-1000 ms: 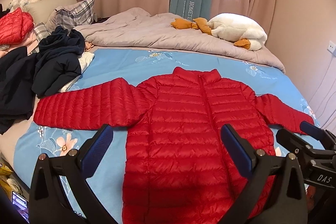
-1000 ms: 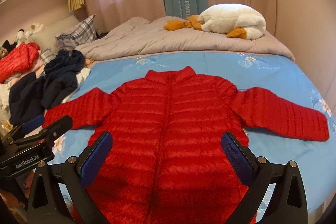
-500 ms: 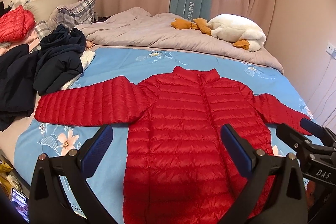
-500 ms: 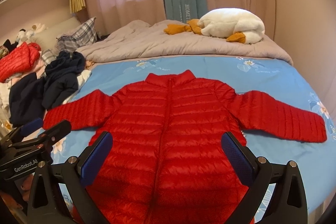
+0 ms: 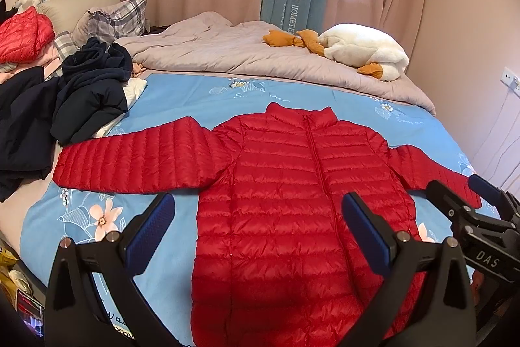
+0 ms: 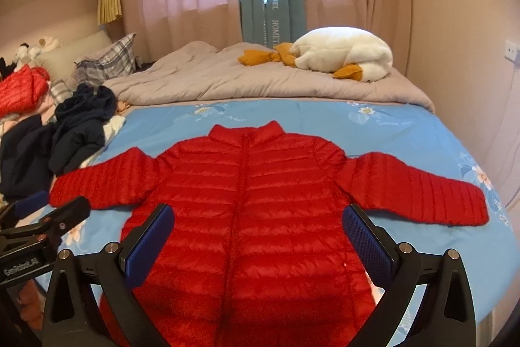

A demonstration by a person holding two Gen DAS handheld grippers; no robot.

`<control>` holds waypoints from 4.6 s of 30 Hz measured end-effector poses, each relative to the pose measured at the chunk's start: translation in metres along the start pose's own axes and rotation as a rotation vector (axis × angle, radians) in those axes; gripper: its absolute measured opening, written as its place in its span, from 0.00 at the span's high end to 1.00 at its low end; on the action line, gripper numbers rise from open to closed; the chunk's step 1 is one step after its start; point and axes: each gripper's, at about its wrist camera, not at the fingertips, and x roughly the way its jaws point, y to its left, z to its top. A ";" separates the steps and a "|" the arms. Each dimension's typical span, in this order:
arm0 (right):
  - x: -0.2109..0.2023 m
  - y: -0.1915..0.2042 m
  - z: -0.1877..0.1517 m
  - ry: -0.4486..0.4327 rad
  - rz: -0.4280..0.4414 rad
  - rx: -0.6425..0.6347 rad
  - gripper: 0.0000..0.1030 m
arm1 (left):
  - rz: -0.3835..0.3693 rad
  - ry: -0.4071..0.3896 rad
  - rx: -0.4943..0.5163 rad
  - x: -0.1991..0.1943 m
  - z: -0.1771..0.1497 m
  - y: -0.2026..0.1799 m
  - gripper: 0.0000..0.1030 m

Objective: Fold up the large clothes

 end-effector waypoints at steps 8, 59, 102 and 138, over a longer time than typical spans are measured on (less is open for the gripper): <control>-0.002 0.002 0.000 -0.005 0.002 -0.010 0.00 | -0.014 -0.004 -0.010 -0.004 -0.003 0.003 0.00; -0.004 0.004 0.000 0.033 0.069 0.015 0.00 | -0.053 0.025 -0.030 -0.003 -0.007 0.008 0.00; 0.050 -0.342 -0.071 0.064 -0.394 0.981 0.17 | -0.147 0.292 0.012 0.106 -0.049 -0.054 0.04; 0.053 -0.377 -0.029 -0.086 -0.314 0.908 0.93 | -0.114 0.144 -0.121 0.078 0.012 -0.019 0.04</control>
